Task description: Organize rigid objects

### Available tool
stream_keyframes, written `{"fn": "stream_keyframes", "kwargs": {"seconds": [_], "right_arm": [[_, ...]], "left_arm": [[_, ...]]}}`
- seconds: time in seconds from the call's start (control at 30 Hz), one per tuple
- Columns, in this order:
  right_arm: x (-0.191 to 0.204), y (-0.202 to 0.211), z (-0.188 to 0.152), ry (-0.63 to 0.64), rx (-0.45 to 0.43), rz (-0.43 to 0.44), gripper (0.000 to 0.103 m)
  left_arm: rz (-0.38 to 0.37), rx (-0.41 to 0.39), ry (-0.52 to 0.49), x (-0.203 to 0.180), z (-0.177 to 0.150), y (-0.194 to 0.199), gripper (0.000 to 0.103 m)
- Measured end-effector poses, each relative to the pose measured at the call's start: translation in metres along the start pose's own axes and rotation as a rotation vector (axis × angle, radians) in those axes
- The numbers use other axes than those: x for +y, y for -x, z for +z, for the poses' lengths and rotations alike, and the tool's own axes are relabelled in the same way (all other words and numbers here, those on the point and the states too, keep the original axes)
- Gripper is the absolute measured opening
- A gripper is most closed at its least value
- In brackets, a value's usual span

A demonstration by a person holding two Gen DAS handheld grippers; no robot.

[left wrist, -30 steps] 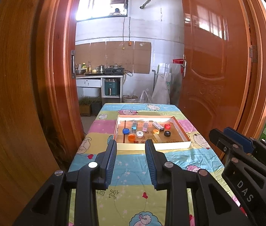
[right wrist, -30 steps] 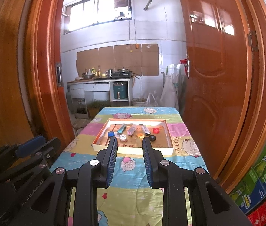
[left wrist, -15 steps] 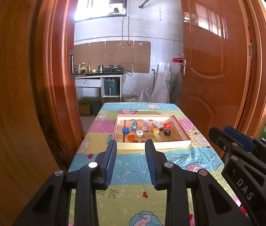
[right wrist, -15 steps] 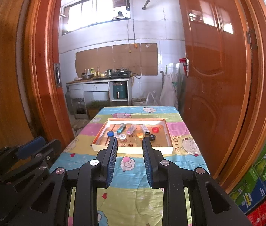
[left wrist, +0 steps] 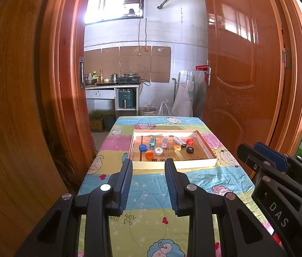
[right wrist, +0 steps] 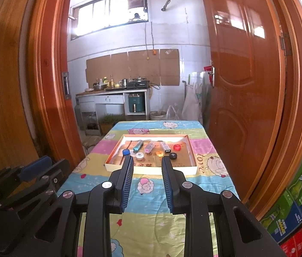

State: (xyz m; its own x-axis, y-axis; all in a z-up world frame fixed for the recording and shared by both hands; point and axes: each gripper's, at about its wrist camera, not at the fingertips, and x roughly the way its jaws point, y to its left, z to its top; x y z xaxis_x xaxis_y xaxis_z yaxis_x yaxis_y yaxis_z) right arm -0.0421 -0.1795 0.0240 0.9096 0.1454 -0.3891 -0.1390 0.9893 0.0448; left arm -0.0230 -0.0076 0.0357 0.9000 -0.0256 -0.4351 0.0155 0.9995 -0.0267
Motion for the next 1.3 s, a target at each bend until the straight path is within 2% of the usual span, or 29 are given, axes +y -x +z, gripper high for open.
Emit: {"fn": "stream_keyframes", "kwargs": {"seconds": [1.3], "right_arm": [[0.0044,-0.0006,-0.0006,-0.013,0.014,0.003,0.028]], "left_arm": [[-0.001,-0.001,-0.018,-0.0054,-0.006,-0.0011,0.031]]}}
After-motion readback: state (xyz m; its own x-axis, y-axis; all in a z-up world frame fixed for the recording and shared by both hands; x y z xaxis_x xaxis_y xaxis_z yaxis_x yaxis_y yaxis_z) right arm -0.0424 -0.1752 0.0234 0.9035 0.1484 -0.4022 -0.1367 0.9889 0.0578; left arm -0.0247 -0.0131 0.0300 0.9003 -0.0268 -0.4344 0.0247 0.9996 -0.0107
